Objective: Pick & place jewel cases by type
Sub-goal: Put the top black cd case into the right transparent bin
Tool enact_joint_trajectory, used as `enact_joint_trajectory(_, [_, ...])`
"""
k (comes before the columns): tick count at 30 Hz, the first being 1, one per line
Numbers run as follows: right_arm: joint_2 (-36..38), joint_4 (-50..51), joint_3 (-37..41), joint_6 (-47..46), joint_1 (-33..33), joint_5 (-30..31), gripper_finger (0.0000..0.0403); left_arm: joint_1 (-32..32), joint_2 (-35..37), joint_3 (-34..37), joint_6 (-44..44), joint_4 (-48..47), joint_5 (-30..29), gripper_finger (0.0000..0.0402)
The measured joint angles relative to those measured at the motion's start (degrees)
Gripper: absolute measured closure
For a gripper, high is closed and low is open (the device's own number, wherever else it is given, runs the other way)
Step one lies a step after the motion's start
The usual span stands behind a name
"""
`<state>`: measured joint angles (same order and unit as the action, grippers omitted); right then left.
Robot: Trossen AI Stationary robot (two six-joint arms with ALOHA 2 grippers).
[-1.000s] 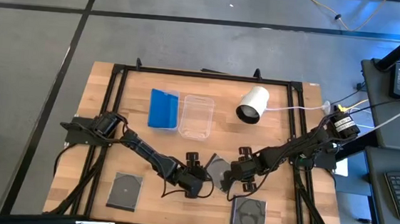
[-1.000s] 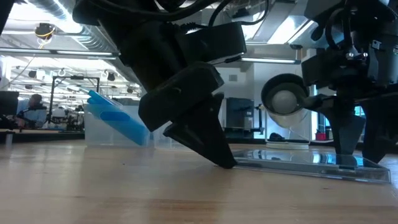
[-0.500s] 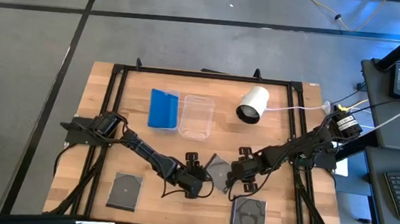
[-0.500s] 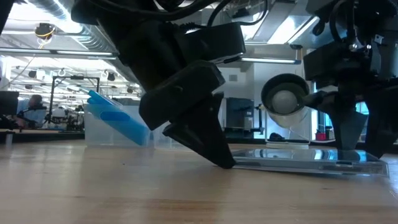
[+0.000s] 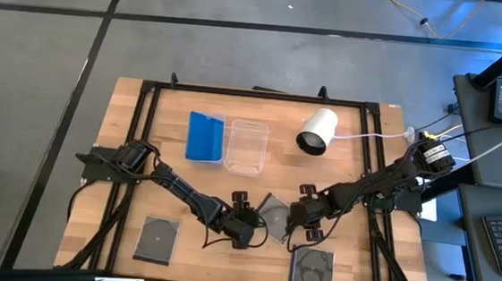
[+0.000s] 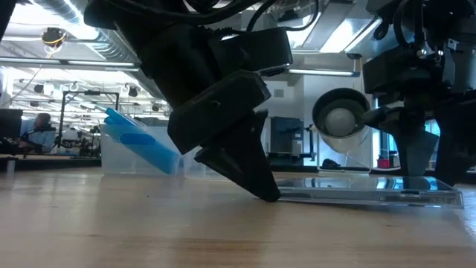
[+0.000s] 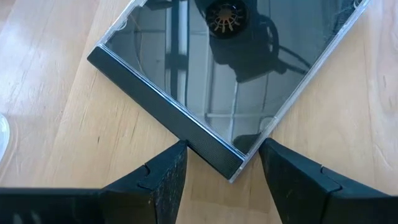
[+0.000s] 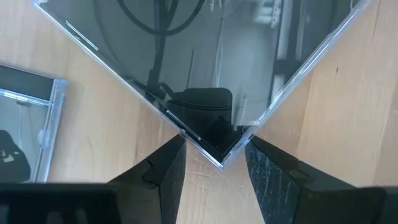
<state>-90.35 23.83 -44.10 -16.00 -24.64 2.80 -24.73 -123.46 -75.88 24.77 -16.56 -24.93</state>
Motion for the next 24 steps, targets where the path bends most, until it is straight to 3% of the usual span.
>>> enact_joint_trajectory(17, [3.6,0.3,0.0,1.3,0.0,-0.2,0.0236,-0.3,0.0,0.1,0.1,0.0,-1.4,0.0199])
enact_joint_trajectory(24, [3.6,-0.3,-0.1,1.3,0.0,0.1,0.0236,-1.5,-0.1,0.2,0.0,-0.1,-5.0,0.0199])
